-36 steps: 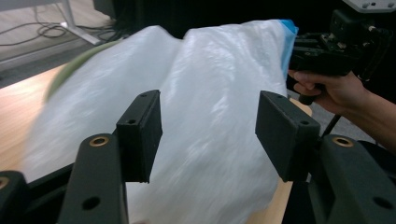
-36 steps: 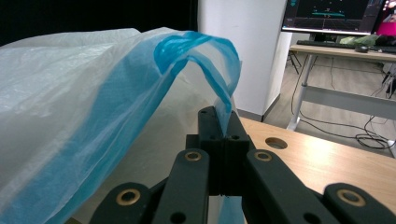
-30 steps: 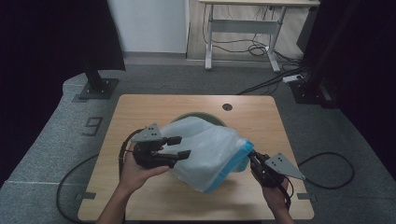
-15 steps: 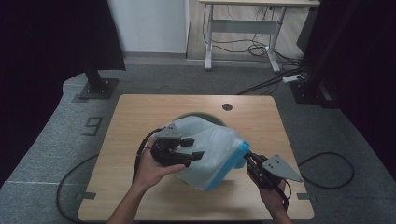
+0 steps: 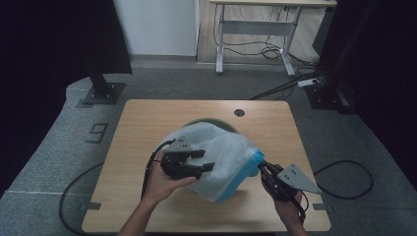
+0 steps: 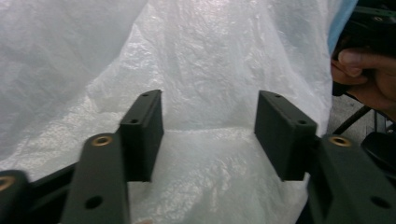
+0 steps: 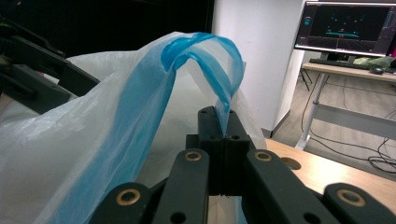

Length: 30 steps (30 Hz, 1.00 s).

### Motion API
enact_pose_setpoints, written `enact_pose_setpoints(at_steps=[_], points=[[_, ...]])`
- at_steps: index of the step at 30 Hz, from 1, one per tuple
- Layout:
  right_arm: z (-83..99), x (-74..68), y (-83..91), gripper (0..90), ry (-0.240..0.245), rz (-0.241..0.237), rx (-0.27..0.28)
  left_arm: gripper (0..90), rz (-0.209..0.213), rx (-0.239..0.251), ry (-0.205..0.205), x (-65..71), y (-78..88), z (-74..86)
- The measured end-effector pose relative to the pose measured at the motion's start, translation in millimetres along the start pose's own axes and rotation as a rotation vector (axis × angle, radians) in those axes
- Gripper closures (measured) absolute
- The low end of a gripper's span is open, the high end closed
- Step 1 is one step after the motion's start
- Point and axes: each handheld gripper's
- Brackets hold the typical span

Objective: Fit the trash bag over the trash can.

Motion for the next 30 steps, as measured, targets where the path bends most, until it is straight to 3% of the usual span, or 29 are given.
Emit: enact_pose_setpoints(at_steps=[2, 5, 11, 21, 30], points=[[0.9, -0.5, 0.0, 88.3, -0.002, -0.002, 0.0, 31.4, 0.003, -0.007, -0.013, 2.8, -0.8, -0.7], [1.4, -4.3, -1.3, 88.3, 0.001, -0.011, 0.001, 30.0, 0.014, -0.003, -0.025, 8.9, -3.0, -3.6], [-0.4, -11.9, -3.7, 88.3, 0.026, -0.025, 0.001, 29.6, 0.038, 0.022, -0.026, 15.6, -3.0, -11.5], [-0.4, -13.6, -5.1, 88.3, 0.027, -0.032, 0.0, 30.0, 0.074, 0.044, -0.05, 31.6, -7.3, -18.5], [0.0, -13.0, -5.9, 88.3, 0.016, -0.047, -0.004, 31.2, 0.046, 0.04, -0.071, 41.4, -16.9, -14.9]])
Point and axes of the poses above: each handheld gripper's, and its own axes: y roughly backward along the jaws, z roughly out of its underside, x roughly to its right, and after that the axes turned 8 degrees about -z, right-handed
